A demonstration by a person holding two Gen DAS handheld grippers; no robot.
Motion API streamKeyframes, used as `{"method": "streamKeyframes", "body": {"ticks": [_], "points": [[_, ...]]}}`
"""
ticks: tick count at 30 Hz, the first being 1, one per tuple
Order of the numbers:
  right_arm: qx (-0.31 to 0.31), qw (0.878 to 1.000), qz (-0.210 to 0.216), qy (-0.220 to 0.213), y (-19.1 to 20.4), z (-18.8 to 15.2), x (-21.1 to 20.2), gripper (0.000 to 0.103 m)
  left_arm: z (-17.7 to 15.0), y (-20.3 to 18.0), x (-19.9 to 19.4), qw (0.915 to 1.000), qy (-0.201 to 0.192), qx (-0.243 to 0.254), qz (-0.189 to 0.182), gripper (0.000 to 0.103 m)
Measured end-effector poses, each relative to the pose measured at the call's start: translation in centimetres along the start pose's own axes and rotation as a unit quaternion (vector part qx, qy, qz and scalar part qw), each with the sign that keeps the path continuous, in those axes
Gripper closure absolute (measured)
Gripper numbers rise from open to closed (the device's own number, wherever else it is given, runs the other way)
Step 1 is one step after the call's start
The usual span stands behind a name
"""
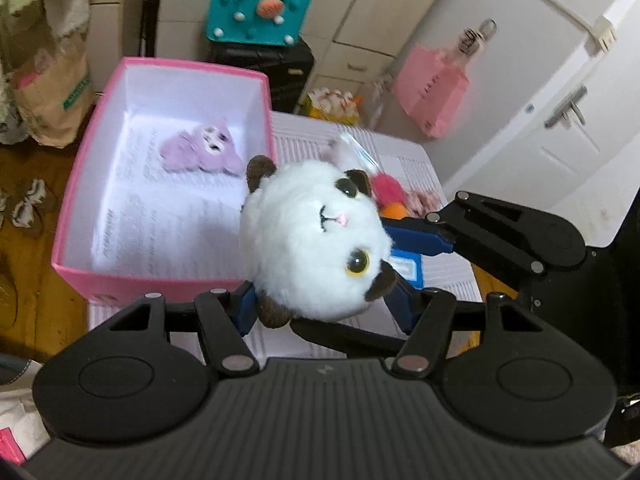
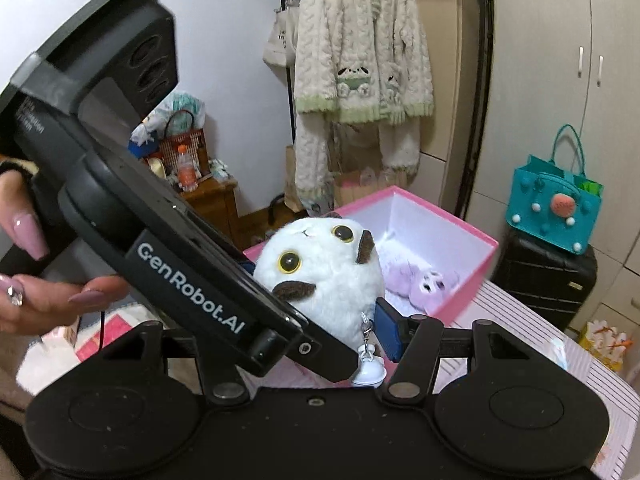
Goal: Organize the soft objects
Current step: 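Lift the round plush with the right gripper and carry it over the pink box, then lower the round plush beside the lavender plush in the box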
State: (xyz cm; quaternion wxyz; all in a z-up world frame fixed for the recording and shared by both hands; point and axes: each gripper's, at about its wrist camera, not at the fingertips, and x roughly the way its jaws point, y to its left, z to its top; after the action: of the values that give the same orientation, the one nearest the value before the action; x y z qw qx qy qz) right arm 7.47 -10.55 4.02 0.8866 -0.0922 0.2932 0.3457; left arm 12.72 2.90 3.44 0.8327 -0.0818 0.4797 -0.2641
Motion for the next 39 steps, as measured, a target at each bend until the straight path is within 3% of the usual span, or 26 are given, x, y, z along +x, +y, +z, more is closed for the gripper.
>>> {"method": "streamKeyframes", "body": {"ticks": [13,20,28,35,39], "points": [[0.064,0.997,0.045,-0.005,-6.5,3.4,8.9,0.04,7.0,6.6,3.4,0.9979,-0.025,-0.052,0.03,0.042],[0.083,0.993,0.065,0.046,-9.6,2.3,14.7,0.04,9.1,10.9,9.8,0.9937,0.026,-0.107,0.023,0.042],[0.034,0.991,0.067,0.113,-10.3,2.1,17.6,0.04,9.0,13.4,13.8,0.9864,0.073,-0.147,0.001,0.042],[-0.021,0.988,0.041,0.147,-10.0,2.2,19.6,0.041,9.1,14.7,16.0,0.9813,0.088,-0.171,0.003,0.044],[-0.073,0.982,0.026,0.17,-8.9,2.0,20.0,0.042,9.0,15.0,15.3,0.9846,0.08,-0.156,0.007,0.044]]}}
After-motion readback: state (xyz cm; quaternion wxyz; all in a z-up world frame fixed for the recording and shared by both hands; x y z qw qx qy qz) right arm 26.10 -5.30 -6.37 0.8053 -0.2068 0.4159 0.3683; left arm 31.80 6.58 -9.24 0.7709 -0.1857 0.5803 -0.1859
